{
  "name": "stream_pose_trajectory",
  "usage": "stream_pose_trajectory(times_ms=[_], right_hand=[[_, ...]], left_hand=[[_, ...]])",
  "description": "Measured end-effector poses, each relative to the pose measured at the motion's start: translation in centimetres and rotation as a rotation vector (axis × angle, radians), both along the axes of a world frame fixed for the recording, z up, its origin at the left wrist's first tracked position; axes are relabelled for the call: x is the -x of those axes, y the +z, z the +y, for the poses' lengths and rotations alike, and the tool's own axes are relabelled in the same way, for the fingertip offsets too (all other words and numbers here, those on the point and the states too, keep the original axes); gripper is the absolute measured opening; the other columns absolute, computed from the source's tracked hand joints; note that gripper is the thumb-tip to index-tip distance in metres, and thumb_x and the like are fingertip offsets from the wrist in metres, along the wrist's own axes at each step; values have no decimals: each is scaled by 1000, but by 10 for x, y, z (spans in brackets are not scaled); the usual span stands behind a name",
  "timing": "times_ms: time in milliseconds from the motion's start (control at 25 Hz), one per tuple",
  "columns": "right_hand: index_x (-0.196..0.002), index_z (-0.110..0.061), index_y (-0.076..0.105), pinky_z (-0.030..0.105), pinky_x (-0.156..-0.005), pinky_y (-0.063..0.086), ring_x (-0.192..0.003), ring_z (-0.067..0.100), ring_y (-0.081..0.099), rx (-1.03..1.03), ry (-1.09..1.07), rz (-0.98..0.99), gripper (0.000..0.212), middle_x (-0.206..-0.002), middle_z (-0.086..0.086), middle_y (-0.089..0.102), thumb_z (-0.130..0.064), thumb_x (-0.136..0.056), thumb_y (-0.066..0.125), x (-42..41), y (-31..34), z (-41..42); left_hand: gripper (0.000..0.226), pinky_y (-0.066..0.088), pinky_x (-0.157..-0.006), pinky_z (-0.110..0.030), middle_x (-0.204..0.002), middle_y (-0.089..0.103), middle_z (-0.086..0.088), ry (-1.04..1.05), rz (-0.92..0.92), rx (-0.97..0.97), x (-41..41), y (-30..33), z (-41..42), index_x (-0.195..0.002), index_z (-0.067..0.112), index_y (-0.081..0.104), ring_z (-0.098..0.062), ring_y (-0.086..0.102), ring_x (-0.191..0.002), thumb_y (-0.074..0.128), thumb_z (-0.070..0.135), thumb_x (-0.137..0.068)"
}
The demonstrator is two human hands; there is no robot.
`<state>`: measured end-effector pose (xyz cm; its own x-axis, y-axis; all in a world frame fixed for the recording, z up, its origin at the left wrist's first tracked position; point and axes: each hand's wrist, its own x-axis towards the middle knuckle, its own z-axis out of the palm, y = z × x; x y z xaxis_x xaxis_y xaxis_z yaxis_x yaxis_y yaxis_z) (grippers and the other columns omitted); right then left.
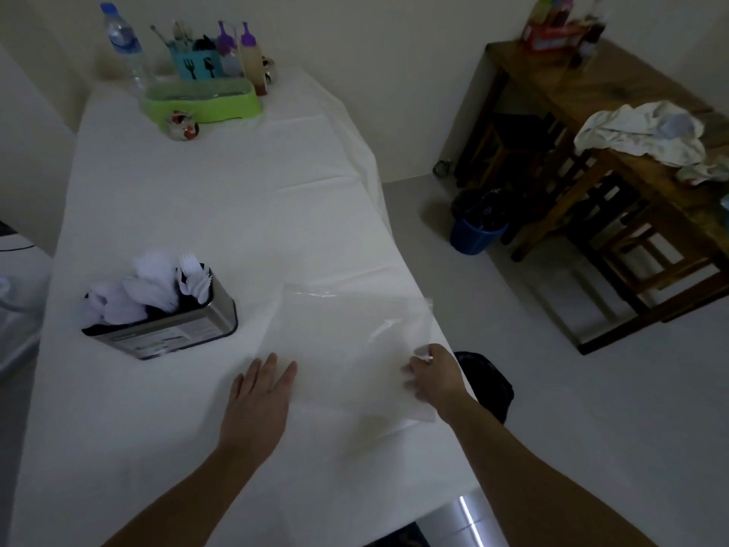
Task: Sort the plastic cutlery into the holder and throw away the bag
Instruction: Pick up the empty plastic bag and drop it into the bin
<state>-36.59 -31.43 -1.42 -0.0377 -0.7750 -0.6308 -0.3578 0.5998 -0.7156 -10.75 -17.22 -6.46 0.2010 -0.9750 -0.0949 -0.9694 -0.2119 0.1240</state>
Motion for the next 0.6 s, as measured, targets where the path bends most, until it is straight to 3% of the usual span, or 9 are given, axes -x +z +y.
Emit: stream_pose_trajectory(times_ms=[80,160,280,360,480,600], right_hand=[[-100,-13,56,22,-41,41,-56,24,60,30,11,47,8,-85,10,72,-8,-96,51,4,0,8],[-105,-12,57,26,-47,44,-60,23,61,85,23,82,11,-86,9,73,-8,-97,51,6,4,17],[-103,-15,58,24,-50,44,-59,19,63,177,6,134,11,-86,4,73,-9,-98,50,16,16,27],[-101,-17,58,18,-46,44,-56,13,63,226,-2,169,11,-86,1,73,-10,-99,51,27,22,31],[-99,-18,59,15,-44,43,-52,8,62,280,4,152,12,-89,4,73,-9,-99,51,45,26,33],[-91,-19,59,23,-52,46,-56,12,65,341,-27,196,8,-84,0,74,-16,-97,56,66,31,31]], left_hand=[[43,42,-105,-49,-146,46,-24,124,148,12,-7,2,4,-137,17,58,-42,48,-132,59,16,-94],[46,42,-106,-41,-146,46,-24,221,395,48,-11,8,2,-137,13,57,-37,47,-134,61,10,-92],[40,51,-92,-38,-132,57,-19,593,1076,23,-13,25,-16,-129,5,60,-34,61,-111,59,-5,-90],[22,55,-79,-38,-115,62,-20,847,1430,60,-14,35,-26,-114,0,64,-30,64,-89,59,-2,-93],[25,54,-78,-39,-104,67,-20,918,1476,43,-8,38,-46,-114,-3,64,-28,65,-79,67,7,-91],[40,52,-67,-32,-96,68,-19,908,1529,-58,9,41,-70,-123,2,59,-26,65,-73,71,0,-85]])
